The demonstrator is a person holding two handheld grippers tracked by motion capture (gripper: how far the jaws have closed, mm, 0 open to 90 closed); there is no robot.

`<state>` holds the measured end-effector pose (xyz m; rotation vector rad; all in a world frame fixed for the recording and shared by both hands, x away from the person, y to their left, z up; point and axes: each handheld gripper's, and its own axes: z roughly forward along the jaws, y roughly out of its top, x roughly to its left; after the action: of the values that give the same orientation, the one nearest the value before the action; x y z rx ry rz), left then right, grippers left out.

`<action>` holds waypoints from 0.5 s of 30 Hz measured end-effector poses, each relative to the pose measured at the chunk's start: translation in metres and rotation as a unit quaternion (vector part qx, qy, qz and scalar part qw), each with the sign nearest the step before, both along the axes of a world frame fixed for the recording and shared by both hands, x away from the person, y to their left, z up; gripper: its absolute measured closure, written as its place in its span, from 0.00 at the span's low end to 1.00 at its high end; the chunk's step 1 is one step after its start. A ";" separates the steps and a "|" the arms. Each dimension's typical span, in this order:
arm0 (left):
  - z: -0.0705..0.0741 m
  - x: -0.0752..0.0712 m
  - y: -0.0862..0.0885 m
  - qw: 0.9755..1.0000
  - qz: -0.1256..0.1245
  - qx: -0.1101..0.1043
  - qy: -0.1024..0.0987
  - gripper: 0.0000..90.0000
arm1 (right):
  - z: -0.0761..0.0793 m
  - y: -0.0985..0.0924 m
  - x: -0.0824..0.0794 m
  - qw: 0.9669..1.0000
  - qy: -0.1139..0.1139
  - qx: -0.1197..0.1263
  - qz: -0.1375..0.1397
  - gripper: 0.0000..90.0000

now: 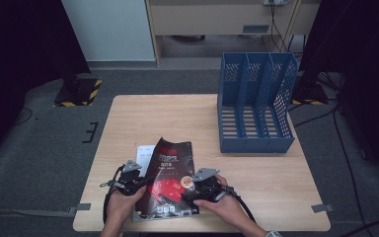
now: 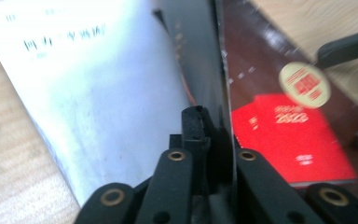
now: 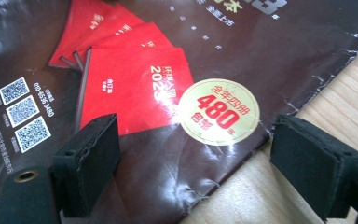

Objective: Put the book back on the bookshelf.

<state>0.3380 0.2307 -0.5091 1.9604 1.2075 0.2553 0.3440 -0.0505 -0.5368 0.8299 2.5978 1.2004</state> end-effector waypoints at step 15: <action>0.028 -0.020 0.003 0.995 -0.027 -0.028 -0.093 1.00 | 0.003 -0.006 0.008 0.999 0.036 0.031 0.000 0.14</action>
<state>0.3183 0.2338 -0.4814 1.8731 1.0306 0.3646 0.3521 -0.0562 -0.5336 0.9016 2.6292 1.2799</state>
